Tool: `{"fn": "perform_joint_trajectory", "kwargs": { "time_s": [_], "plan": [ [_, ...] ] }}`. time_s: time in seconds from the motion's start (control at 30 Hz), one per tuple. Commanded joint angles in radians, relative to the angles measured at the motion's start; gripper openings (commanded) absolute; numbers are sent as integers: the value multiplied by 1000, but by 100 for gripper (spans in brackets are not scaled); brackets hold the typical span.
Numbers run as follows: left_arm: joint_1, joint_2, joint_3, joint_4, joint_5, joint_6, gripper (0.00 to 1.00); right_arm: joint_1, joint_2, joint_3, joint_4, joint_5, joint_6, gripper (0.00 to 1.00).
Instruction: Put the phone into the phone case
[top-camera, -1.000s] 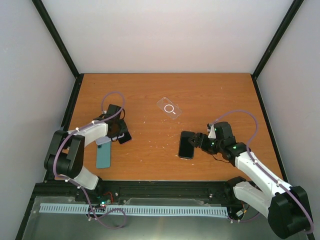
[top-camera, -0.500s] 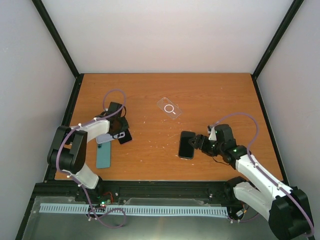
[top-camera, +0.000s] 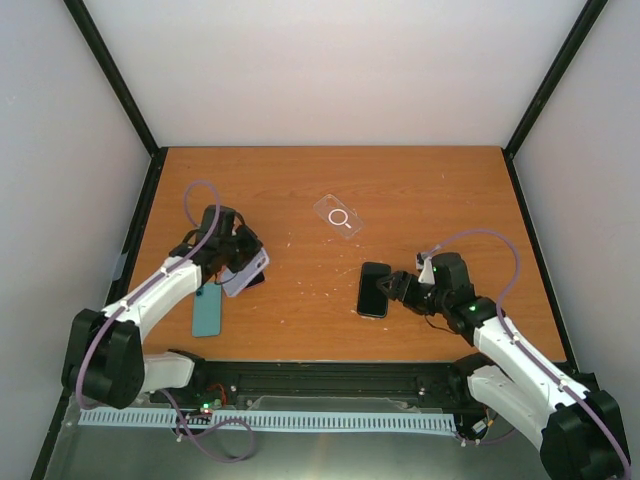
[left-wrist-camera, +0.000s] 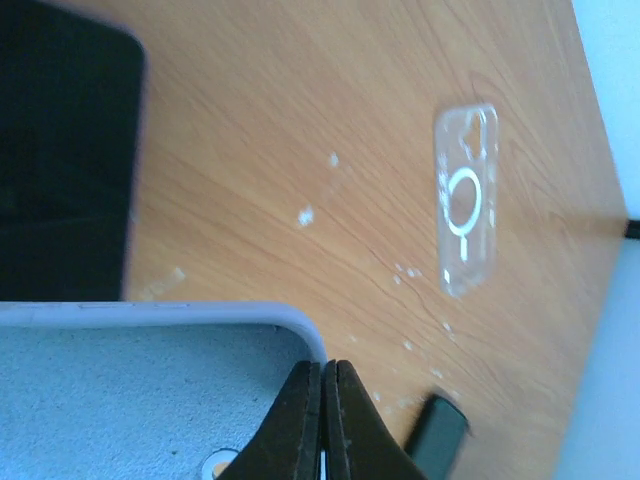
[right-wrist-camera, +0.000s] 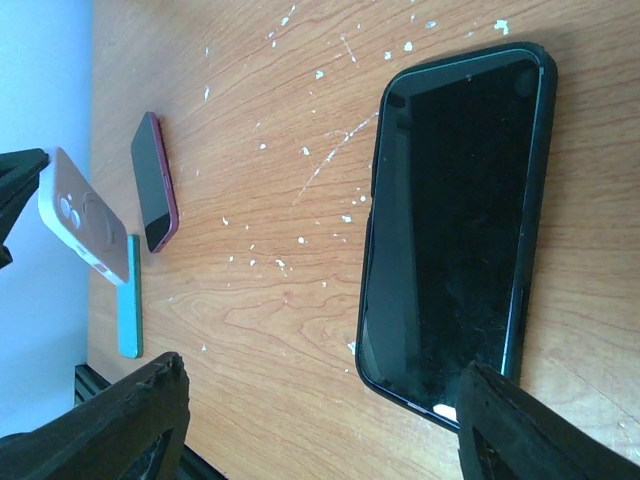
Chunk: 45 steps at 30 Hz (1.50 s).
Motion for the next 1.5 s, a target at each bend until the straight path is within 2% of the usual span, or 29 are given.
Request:
{"fn": "perform_joint_trajectory", "kwargs": {
  "time_s": [0.0, 0.13, 0.23, 0.4, 0.53, 0.63, 0.67, 0.7, 0.77, 0.83, 0.97, 1.03, 1.17, 1.27, 1.47],
  "plan": [
    [-87, 9, -30, 92, 126, -273, 0, 11, -18, -16, 16, 2, 11, 72],
    [-165, 54, -39, 200, 164, -455, 0, 12, -33, -15, -4, 10, 7, 71],
    [-222, 98, 5, 211, 127, -545, 0, 12, -40, -14, -19, 19, 11, 71],
    [-237, 200, 16, 279, 139, -678, 0, 15, -28, -4, -25, 15, 9, 71],
    [-237, 255, 5, 342, 141, -732, 0, 16, -30, 2, -39, 21, 7, 71],
    [-236, 280, 31, 343, 133, -699, 1, 17, -33, 6, -42, 26, 8, 71],
    [-237, 281, 44, 329, 118, -679, 6, 17, -32, 7, -42, 26, 9, 71],
    [-237, 279, 56, 302, 99, -662, 15, 18, -32, 9, -42, 28, 10, 71],
    [-236, 268, 71, 247, 50, -629, 39, 18, -29, 13, -41, 28, 11, 71],
    [-232, 252, 76, 201, -1, -593, 58, 24, -27, 16, -41, 29, 12, 71],
    [-200, 235, 90, 76, -88, -466, 84, 28, -31, 16, -42, 31, 13, 71],
    [-170, 247, 111, 5, -122, -379, 93, 30, -33, 13, -40, 35, 15, 71],
    [-113, 253, 140, -125, -217, -237, 99, 34, -36, 0, -27, 33, 22, 71],
    [-87, 230, 149, -202, -323, -154, 99, 35, -32, -2, -25, 32, 18, 71],
    [-30, 230, 171, -227, -333, 117, 99, 37, -26, -6, -13, 30, 19, 71]
  ]
}}
